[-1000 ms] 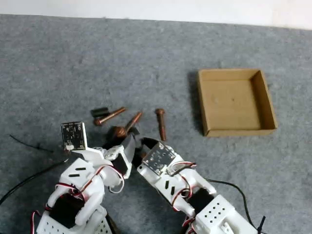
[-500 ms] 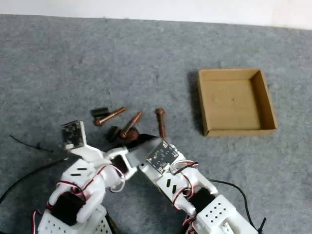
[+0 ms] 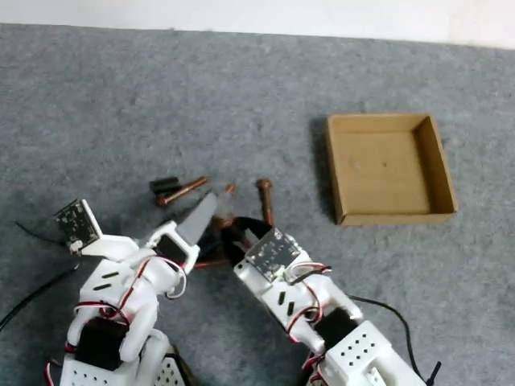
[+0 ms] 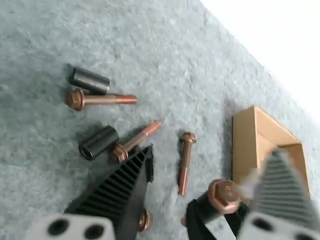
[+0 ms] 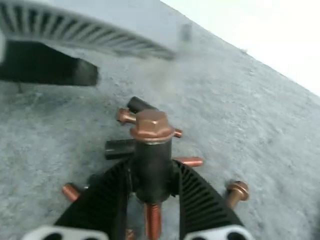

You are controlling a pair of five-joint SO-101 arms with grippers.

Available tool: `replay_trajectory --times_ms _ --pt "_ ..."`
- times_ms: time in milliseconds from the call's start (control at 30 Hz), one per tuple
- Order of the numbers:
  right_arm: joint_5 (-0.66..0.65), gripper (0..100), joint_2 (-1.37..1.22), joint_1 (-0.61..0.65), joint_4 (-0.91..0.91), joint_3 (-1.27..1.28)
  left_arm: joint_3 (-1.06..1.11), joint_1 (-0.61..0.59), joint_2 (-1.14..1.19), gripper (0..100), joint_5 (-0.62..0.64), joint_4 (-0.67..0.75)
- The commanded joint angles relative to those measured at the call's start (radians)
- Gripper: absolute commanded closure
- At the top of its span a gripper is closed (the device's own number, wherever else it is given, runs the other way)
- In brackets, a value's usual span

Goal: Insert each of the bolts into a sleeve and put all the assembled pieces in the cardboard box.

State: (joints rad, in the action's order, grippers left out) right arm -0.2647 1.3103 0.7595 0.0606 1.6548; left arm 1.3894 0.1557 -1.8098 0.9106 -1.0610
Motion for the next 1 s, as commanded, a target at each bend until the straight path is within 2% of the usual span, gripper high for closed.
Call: replay_trajectory --times_ms 0,133,300,367,467,567,733,833,967 --pt "-0.006 99.4 0.021 -0.054 -0.033 -0.022 -0.051 -0.053 -0.005 83 0.005 0.028" --pt "-0.006 99.4 0.021 -0.082 -0.033 -0.019 -0.058 -0.076 -0.005 100 -0.026 0.028" --pt "-0.006 99.4 0.019 -0.084 -0.033 -0.019 -0.05 -0.081 -0.005 100 -0.249 0.041" --pt "-0.008 99.4 0.019 -0.12 -0.03 -0.021 -0.048 -0.081 -0.005 99 -0.338 0.035" --pt "-0.009 99.4 0.018 -0.239 -0.028 -0.025 -0.041 -0.096 -0.005 99 -0.476 0.02" --pt "-0.011 99.4 0.015 -0.404 -0.031 -0.068 -0.01 -0.163 -0.005 99 -0.589 0.014" --pt "-0.011 99.4 -0.035 -0.607 -0.028 -0.197 0.048 -0.245 -0.004 99 -0.908 0.012" --pt "-0.006 99.4 -0.182 -0.664 -0.035 -0.34 0.088 -0.245 -0.004 99 -0.911 0.044" --pt "-0.003 99.4 -0.519 -0.717 -0.033 -0.601 0.101 -0.249 -0.004 99 -0.905 0.066"
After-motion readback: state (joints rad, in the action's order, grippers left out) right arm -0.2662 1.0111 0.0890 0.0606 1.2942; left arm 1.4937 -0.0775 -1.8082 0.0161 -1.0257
